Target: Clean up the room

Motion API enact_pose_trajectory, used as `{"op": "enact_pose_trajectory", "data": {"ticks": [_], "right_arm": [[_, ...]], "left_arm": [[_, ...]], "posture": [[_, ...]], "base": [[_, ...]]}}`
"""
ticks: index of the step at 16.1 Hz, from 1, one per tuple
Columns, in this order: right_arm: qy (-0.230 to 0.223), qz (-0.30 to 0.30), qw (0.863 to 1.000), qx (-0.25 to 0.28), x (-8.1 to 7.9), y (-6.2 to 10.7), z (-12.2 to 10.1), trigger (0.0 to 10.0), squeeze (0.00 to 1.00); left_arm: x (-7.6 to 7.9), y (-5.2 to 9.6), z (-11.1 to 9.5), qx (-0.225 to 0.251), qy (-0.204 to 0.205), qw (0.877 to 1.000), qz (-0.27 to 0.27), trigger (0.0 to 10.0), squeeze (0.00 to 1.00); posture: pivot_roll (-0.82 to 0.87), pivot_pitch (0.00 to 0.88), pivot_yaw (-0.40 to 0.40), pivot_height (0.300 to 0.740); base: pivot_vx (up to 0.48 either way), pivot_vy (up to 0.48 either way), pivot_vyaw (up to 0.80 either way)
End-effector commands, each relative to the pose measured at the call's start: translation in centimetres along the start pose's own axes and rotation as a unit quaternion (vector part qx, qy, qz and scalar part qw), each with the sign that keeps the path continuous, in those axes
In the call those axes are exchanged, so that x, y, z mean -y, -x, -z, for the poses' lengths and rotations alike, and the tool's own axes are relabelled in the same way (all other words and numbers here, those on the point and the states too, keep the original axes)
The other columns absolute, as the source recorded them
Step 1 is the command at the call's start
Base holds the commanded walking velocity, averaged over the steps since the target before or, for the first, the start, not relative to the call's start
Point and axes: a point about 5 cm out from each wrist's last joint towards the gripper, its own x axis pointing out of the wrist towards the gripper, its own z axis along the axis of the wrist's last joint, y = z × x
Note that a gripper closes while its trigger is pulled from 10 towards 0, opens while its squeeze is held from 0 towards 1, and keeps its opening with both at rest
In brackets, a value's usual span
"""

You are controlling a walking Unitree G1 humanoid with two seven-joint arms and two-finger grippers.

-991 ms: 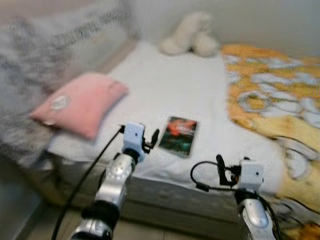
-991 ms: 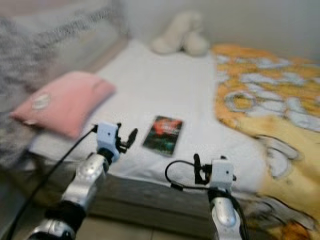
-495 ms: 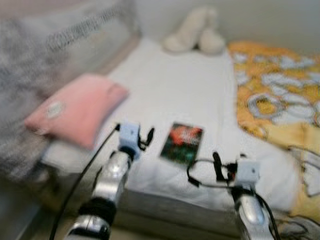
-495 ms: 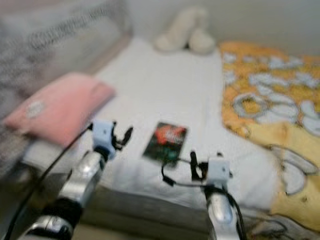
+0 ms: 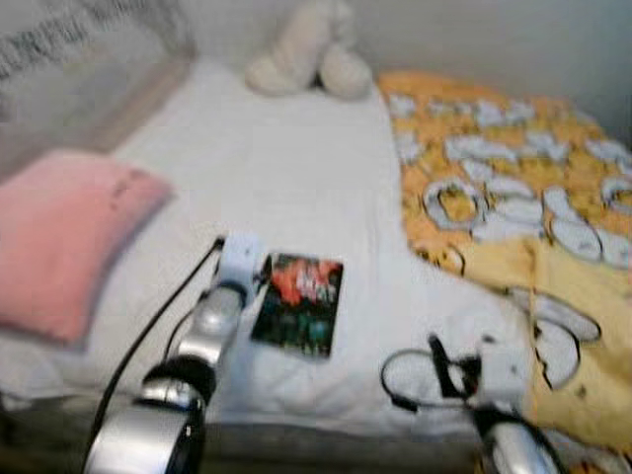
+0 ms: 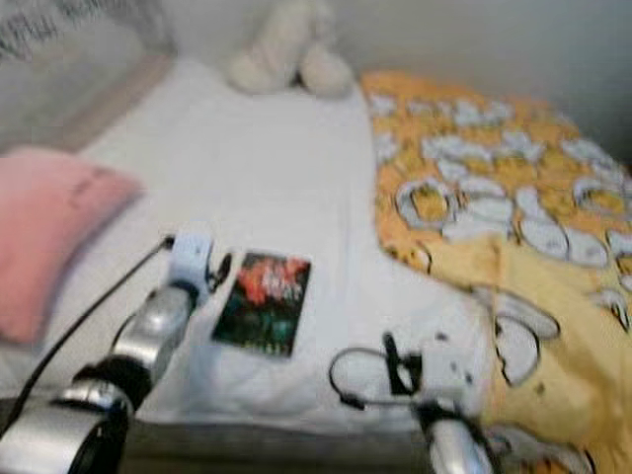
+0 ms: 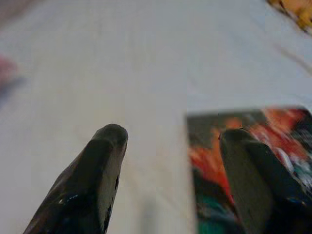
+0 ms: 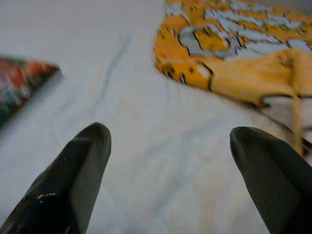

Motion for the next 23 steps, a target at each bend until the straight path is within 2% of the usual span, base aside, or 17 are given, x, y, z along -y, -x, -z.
{"op": "enact_pose_trajectory", "data": {"ticks": [1,4,5,6,8,9,12,13,15,16,19,21,22,23], "right_arm": [[0.006,0.003,1.000,0.013,0.7,0.8,-0.9,10.0,0.00],[0.002,-0.007,1.000,0.017,0.6,1.8,-1.5,10.0,0.00],[0.000,-0.038,0.999,0.019,-0.2,2.4,-1.9,10.0,0.00],[0.001,-0.046,0.999,0.019,-0.4,2.6,-1.9,10.0,0.00],[0.010,-0.069,0.998,0.008,-0.8,3.9,-1.6,10.0,0.00],[0.013,-0.074,0.997,0.001,-0.8,4.3,-1.4,10.0,0.00],[0.011,-0.078,0.997,-0.010,-0.9,5.1,-1.1,10.0,0.00],[0.008,-0.084,0.996,-0.020,-1.2,5.6,-0.9,10.0,0.00],[0.007,-0.088,0.996,-0.028,-1.3,5.9,-0.7,10.0,0.00],[0.005,-0.091,0.995,-0.034,-1.4,6.2,-0.5,10.0,0.00],[0.001,-0.094,0.995,-0.040,-1.6,6.4,-0.3,10.0,0.00],[-0.001,-0.093,0.995,-0.044,-1.7,6.3,-0.2,10.0,0.00],[-0.001,-0.093,0.995,-0.044,-1.6,6.0,-0.2,10.0,0.00],[-0.001,-0.093,0.995,-0.044,-1.6,5.9,-0.2,10.0,0.00]], "left_arm": [[1.7,-0.4,-0.9,0.009,0.001,1.000,0.021,10.0,0.00],[1.8,-0.4,-0.8,0.010,-0.010,1.000,0.002,10.0,0.00],[1.1,-0.4,-1.1,0.019,-0.029,0.999,-0.027,10.0,0.00],[0.9,-0.4,-1.2,0.024,-0.037,0.999,-0.031,10.0,0.00],[-0.4,-0.5,-1.7,0.041,-0.089,0.992,-0.079,10.0,0.00],[-0.8,-0.5,-1.8,0.047,-0.099,0.990,-0.091,10.0,0.00],[-0.7,-0.2,-1.1,0.035,-0.077,0.993,-0.084,10.0,0.00],[-1.3,0.1,0.0,0.012,-0.051,0.994,-0.100,10.0,0.00],[-1.9,0.3,0.5,-0.001,-0.033,0.993,-0.117,10.0,0.00],[-2.0,0.5,1.2,-0.015,0.030,0.993,-0.117,10.0,0.00],[-1.6,0.8,1.9,-0.018,0.062,0.993,-0.099,10.0,0.00],[-1.1,1.1,3.2,-0.048,0.122,0.989,-0.071,10.0,0.00],[-0.3,1.2,3.6,-0.064,0.118,0.990,-0.035,10.0,0.00],[0.6,1.4,4.3,-0.091,0.071,0.993,-0.001,10.0,0.00]], "posture": [[-0.10,0.207,-0.143,0.740],[-0.13,0.254,-0.168,0.740],[-0.15,0.275,-0.175,0.740],[-0.15,0.275,-0.175,0.740],[-0.15,0.298,-0.182,0.740],[-0.15,0.300,-0.181,0.740],[-0.15,0.306,-0.182,0.740],[-0.15,0.308,-0.181,0.740],[-0.15,0.310,-0.181,0.740],[-0.14,0.309,-0.179,0.740],[-0.14,0.303,-0.172,0.740],[-0.13,0.294,-0.169,0.740],[-0.13,0.289,-0.169,0.740],[-0.12,0.290,-0.170,0.740]], "base": [[0.000,0.000,0.00],[0.000,0.000,0.00],[0.000,0.000,0.00],[0.000,0.000,0.00],[0.000,0.000,0.00],[0.000,0.000,0.00],[0.000,0.000,0.00],[0.000,0.000,0.00],[0.000,0.000,0.00],[0.000,0.000,0.00],[0.000,0.000,0.00],[0.000,0.000,0.00],[0.000,0.000,0.00],[0.000,0.000,0.00]]}}
